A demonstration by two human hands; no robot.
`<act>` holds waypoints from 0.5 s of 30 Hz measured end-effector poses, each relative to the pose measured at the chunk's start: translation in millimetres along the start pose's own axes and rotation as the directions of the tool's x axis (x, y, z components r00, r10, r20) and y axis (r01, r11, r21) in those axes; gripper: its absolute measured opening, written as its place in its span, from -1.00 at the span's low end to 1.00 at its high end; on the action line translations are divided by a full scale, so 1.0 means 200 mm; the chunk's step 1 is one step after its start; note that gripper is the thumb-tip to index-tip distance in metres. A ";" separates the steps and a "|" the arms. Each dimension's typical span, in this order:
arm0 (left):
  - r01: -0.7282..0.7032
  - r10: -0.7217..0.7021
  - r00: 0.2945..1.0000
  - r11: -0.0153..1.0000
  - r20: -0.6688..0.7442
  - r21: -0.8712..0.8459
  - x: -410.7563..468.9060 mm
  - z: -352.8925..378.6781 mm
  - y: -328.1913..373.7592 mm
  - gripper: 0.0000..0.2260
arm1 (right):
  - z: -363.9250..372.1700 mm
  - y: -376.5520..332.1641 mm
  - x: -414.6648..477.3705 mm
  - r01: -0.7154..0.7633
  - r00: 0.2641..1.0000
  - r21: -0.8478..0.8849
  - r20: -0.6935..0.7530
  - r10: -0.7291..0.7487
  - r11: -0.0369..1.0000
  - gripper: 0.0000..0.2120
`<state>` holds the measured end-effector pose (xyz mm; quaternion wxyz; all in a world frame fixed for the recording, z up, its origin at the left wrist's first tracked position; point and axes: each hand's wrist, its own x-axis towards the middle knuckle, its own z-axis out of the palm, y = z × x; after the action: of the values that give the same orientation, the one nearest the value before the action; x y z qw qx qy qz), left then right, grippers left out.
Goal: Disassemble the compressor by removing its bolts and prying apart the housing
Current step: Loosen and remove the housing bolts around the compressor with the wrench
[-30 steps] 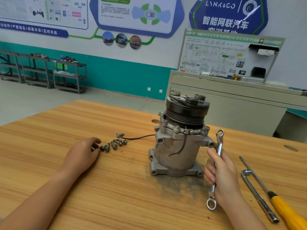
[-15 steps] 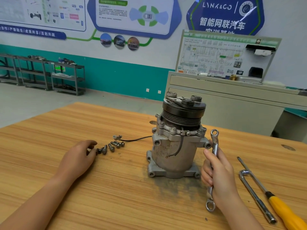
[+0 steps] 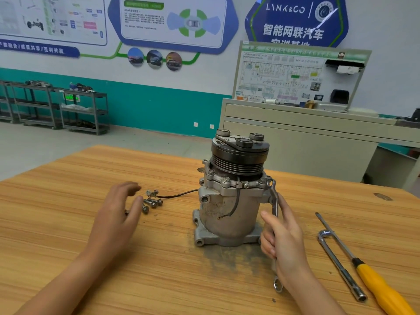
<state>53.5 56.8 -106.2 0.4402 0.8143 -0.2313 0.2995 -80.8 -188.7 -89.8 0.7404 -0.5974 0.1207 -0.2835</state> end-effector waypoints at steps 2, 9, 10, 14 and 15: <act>-0.061 0.065 0.998 0.990 0.023 -0.128 0.00 0.07 0.13 -0.76 | 0.00 0.00 0.00 -0.001 1.000 0.007 0.000 0.001 1.000 -0.50; 0.391 -0.372 0.917 0.759 0.145 -0.522 0.09 0.43 0.43 -0.79 | 0.00 -0.02 0.00 -0.008 1.000 0.002 -0.012 0.008 1.000 -0.56; 0.436 -0.412 0.893 0.697 0.179 -0.569 0.09 0.47 0.44 -0.76 | -0.01 -0.03 0.00 -0.007 1.000 -0.011 -0.013 0.007 1.000 -0.57; 0.535 -0.433 0.835 0.492 0.339 -0.687 0.07 0.49 0.43 -0.62 | -0.01 -0.05 0.01 -0.005 0.999 -0.053 -0.044 0.003 0.999 -0.71; 0.533 -0.407 0.839 0.489 0.360 -0.690 0.06 0.48 0.43 -0.58 | -0.01 -0.05 0.01 0.000 0.999 -0.056 -0.054 -0.003 0.998 -0.76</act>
<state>35.0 -69.6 -90.1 0.7893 0.5984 -0.1362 -0.0218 -83.3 -192.6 -80.8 0.7197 -0.6101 0.1480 -0.2966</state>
